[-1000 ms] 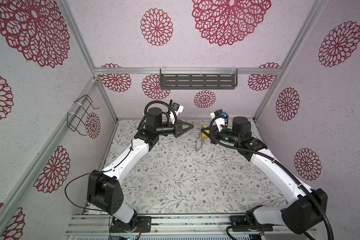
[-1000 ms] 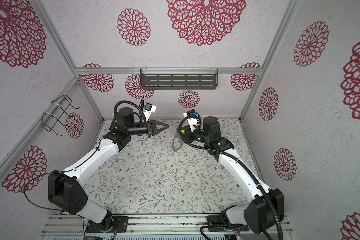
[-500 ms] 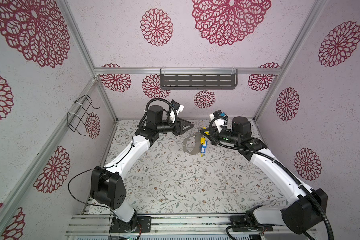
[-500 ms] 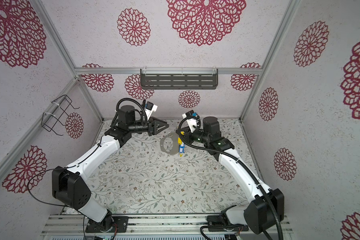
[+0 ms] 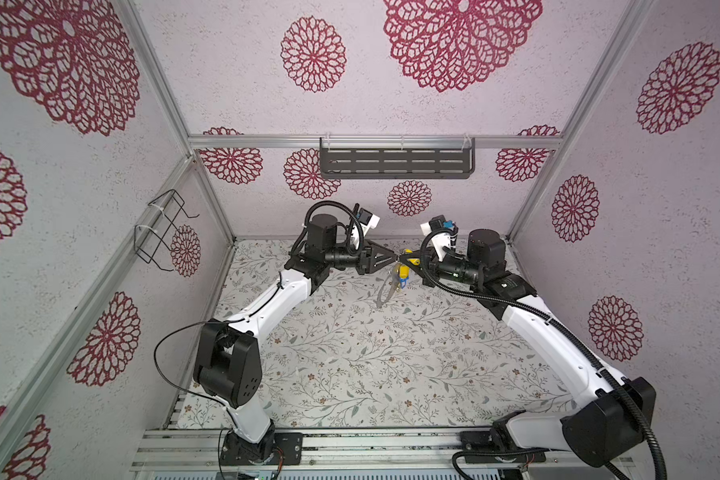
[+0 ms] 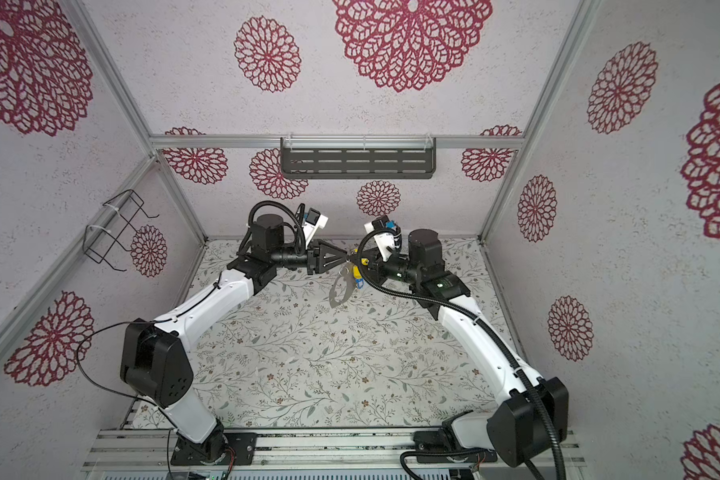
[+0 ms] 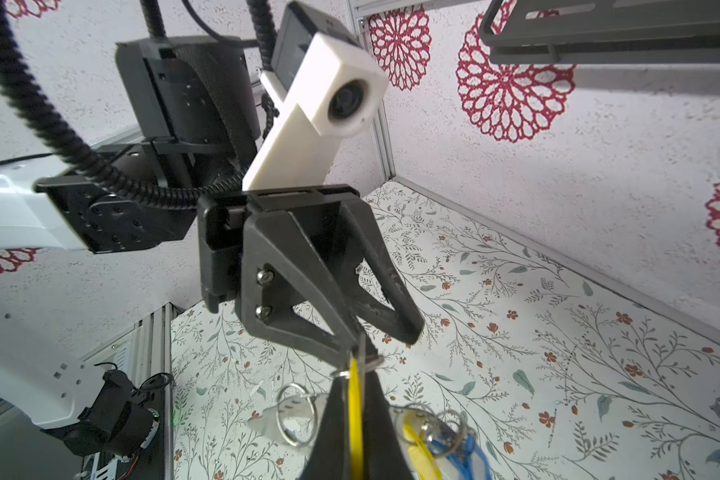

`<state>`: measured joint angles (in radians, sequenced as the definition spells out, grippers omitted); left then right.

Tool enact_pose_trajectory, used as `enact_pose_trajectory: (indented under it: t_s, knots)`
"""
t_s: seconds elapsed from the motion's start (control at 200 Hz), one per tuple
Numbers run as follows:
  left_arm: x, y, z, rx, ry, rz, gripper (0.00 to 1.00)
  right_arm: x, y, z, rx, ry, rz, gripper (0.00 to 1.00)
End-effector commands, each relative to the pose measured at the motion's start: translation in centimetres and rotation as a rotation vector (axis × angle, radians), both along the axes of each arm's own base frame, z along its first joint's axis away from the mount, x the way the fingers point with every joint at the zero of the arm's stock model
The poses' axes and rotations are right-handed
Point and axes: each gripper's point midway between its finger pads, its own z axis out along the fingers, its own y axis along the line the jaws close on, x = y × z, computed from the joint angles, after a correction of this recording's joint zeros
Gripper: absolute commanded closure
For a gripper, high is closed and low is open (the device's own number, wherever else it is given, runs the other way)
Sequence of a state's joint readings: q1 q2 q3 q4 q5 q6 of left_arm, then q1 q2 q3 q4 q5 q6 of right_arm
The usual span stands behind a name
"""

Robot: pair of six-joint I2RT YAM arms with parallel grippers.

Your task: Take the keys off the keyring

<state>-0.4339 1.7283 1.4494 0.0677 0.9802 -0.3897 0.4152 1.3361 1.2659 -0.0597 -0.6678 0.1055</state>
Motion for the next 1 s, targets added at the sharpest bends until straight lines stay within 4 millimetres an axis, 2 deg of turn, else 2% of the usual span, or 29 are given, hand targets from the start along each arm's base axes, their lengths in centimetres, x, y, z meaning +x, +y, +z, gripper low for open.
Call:
enact_pose_trajectory:
  t_s: [0.0,0.055,0.19,0.41,0.62,0.771,0.861,0.996]
  knots:
    - [-1.4,0.2,3.0,-0.076,-0.063,-0.045,0.62,-0.3,-0.1,4.0,0.059,-0.113,0.017,1.00]
    - [-1.7,0.2,3.2,-0.083,-0.060,-0.053,0.62,-0.2,-0.1,4.1,0.062,-0.112,0.019,1.00]
    - [-1.8,0.5,3.6,-0.097,-0.046,-0.062,0.70,-0.1,-0.1,4.3,0.068,-0.113,0.018,1.00]
    - [-1.7,1.5,4.7,-0.149,-0.048,-0.047,0.71,-0.2,0.0,4.5,0.067,-0.110,0.031,1.00]
    - [-1.5,2.3,5.0,-0.163,-0.072,-0.034,0.63,-0.5,0.1,4.7,0.062,-0.115,0.048,1.00]
    - [-2.5,3.2,6.0,-0.199,-0.206,-0.065,0.61,-0.8,0.2,4.7,0.046,-0.127,0.060,1.00]
    - [-3.5,3.2,6.2,-0.224,-0.281,-0.123,0.65,-1.0,0.1,4.8,0.040,-0.137,0.066,1.00]
    - [-3.1,2.8,5.6,-0.224,-0.255,-0.157,0.74,-1.2,0.3,4.8,0.040,-0.134,0.081,1.00]
